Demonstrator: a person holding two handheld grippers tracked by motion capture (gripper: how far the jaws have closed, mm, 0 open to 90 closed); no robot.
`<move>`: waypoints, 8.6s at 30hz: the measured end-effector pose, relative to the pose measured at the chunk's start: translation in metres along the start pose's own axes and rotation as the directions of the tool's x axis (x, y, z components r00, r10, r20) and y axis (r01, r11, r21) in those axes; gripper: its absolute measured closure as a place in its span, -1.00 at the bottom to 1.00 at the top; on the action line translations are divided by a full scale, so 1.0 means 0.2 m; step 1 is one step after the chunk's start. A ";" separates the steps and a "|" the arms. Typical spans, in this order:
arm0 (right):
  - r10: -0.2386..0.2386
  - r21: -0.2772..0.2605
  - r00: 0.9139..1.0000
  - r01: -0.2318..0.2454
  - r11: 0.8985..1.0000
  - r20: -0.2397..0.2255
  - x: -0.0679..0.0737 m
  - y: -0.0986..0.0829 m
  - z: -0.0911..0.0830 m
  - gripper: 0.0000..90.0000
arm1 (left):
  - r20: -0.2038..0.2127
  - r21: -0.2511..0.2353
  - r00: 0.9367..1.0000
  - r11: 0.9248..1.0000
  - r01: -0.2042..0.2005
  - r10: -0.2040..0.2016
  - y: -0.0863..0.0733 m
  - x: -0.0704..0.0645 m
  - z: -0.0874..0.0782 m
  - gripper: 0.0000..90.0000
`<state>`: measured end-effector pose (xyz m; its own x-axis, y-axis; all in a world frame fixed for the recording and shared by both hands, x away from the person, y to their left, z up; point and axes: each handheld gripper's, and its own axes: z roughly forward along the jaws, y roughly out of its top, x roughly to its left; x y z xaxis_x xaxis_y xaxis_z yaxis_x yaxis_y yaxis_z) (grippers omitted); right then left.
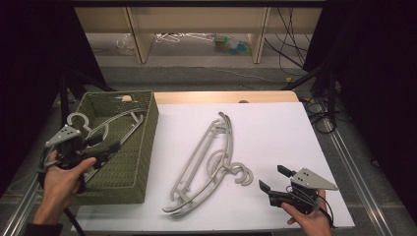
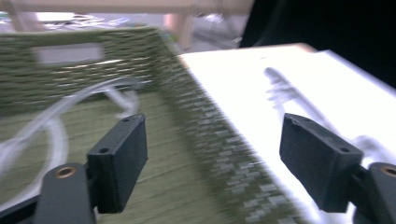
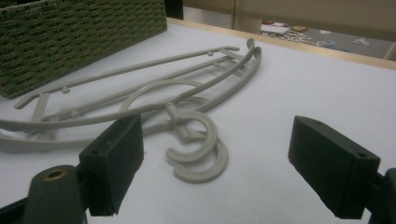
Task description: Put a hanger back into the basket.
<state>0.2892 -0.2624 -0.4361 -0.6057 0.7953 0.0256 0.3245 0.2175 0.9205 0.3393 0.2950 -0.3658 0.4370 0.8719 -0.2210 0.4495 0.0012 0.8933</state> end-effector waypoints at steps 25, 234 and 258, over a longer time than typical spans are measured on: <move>-0.002 0.006 1.000 0.002 1.000 -0.006 0.00 0.00 -0.01 -0.61 | 0.275 0.009 0.953 0.991 -0.136 0.128 -0.24 -0.59 0.11 -0.56; 0.015 0.046 1.000 -0.015 0.999 -0.004 0.01 0.00 0.01 -0.63 | 0.175 0.151 0.981 0.982 -0.113 0.086 0.11 0.34 -0.12 0.81; 0.027 0.038 0.999 -0.026 0.999 -0.018 0.01 0.00 0.02 -0.63 | 0.187 0.272 0.982 0.961 -0.048 -0.003 -0.03 0.46 -0.03 0.80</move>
<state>0.2897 -0.2584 -0.4382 -0.6098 0.7905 0.0572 0.3679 0.2183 0.9039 0.3726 0.3786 -0.3899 0.5731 0.7652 -0.2933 0.6226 -0.1738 0.7630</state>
